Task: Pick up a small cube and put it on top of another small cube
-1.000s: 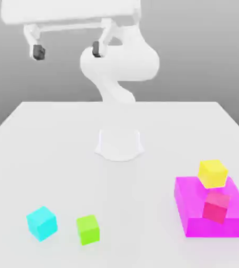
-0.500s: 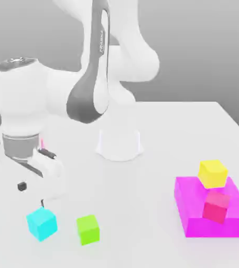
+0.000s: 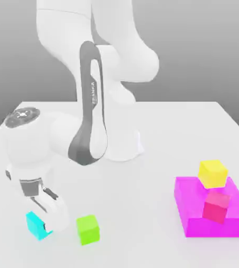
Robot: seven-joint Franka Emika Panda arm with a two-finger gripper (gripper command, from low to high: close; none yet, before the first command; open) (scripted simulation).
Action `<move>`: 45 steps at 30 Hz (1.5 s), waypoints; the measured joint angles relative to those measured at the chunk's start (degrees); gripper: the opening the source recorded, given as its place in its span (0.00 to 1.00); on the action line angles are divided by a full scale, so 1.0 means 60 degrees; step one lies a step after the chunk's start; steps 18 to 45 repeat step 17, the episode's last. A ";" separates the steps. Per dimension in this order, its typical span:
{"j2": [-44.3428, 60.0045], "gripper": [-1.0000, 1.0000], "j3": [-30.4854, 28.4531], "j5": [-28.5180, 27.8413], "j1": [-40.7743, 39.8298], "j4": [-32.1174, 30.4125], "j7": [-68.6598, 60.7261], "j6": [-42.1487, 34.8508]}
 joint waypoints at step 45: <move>-0.1083 1.00 0.0554 -0.0803 0.1950 -0.0795 -0.1210 -0.0259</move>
